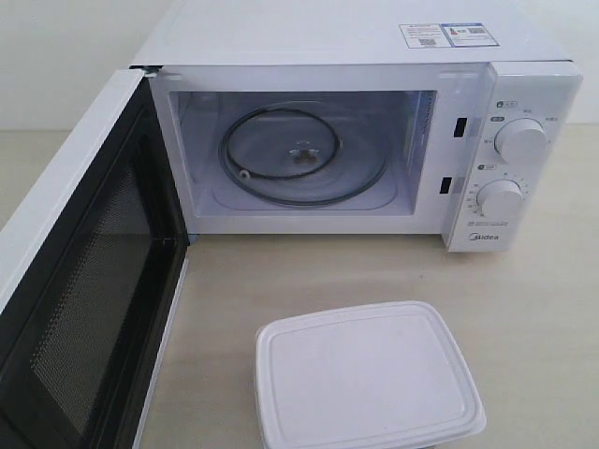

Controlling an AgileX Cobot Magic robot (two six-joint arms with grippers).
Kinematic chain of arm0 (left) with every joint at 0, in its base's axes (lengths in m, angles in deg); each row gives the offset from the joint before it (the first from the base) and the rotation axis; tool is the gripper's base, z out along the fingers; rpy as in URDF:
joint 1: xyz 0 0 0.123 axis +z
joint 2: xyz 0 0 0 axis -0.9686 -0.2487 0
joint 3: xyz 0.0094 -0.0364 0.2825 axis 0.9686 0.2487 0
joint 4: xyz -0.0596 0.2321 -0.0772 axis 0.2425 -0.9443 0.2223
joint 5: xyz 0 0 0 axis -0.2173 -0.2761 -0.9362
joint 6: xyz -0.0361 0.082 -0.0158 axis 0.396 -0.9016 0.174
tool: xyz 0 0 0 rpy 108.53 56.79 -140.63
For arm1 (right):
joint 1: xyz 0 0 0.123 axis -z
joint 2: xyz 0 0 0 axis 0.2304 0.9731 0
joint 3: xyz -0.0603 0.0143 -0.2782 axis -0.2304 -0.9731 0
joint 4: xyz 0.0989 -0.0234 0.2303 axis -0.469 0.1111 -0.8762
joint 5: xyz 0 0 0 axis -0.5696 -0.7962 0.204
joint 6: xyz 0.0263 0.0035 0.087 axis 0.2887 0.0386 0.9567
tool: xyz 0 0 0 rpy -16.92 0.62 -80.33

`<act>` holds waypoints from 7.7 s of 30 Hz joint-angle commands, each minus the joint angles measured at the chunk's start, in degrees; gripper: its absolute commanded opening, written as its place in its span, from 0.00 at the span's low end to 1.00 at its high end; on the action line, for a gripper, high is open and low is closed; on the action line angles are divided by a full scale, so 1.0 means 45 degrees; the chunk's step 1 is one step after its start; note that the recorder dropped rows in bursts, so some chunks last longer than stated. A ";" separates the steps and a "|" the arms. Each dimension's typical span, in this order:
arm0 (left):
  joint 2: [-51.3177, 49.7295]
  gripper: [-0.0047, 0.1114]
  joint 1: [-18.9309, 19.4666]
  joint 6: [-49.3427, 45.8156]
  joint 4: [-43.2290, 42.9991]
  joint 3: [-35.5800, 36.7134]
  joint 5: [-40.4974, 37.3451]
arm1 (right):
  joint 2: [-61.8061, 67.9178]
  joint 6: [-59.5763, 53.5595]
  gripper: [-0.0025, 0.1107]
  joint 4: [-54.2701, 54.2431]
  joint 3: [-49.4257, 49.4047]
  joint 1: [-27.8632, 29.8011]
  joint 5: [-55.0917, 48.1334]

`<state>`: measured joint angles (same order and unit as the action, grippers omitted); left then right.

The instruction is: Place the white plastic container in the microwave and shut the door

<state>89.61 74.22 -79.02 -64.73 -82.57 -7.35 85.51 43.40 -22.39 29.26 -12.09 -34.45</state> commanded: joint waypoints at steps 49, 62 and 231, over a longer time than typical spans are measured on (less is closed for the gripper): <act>0.0039 0.08 0.0044 -0.0047 0.0089 0.0045 -0.0008 | 0.7896 -0.3420 0.02 -0.3514 0.2058 0.0055 0.9873; 0.0039 0.08 0.0044 -0.0047 0.0089 0.0045 -0.0008 | 0.7896 -0.1296 0.02 -0.3514 0.2058 0.0055 1.0378; 0.0039 0.08 0.0044 -0.0047 0.0089 0.0045 -0.0008 | 2.3729 1.0908 0.02 1.0473 0.5666 -0.1441 1.6382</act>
<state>89.61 74.22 -79.02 -64.73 -82.57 -7.35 190.81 90.78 23.51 52.98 -18.49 38.17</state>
